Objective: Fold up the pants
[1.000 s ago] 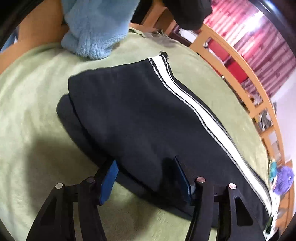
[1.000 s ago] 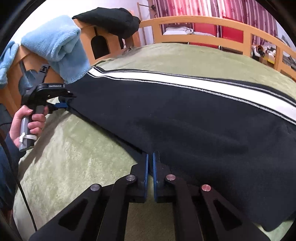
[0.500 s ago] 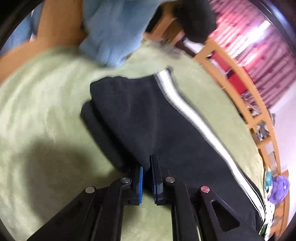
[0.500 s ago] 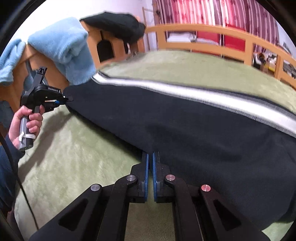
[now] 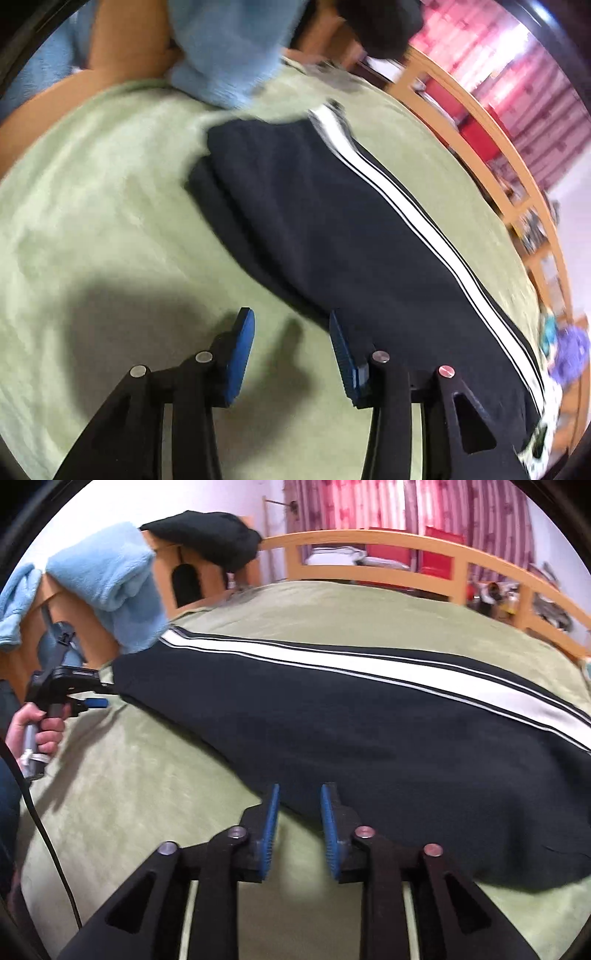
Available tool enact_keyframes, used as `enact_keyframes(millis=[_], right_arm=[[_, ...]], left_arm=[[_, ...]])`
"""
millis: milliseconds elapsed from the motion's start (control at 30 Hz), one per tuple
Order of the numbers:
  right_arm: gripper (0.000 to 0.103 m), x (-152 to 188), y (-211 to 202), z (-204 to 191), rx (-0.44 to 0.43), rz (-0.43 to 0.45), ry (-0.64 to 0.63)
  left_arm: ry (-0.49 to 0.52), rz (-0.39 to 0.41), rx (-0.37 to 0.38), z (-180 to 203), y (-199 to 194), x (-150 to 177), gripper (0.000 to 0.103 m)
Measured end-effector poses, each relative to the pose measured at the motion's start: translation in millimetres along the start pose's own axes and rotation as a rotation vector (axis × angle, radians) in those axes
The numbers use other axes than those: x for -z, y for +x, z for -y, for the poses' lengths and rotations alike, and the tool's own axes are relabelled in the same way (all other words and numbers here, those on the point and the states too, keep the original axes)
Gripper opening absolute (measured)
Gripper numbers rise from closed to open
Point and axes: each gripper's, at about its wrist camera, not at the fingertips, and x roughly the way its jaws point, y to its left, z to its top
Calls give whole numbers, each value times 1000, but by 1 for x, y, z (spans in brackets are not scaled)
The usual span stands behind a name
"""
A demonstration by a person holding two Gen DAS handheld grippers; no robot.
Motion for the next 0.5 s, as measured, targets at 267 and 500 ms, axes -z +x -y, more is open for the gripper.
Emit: enact_keyframes(millis=[267, 500], right_arm=[[52, 26, -2, 18, 65, -3, 9], [0, 27, 40, 7, 282, -64, -103]], left_arm=[[-27, -55, 28, 24, 26, 12, 57], [-19, -39, -35, 18, 17, 7, 57]])
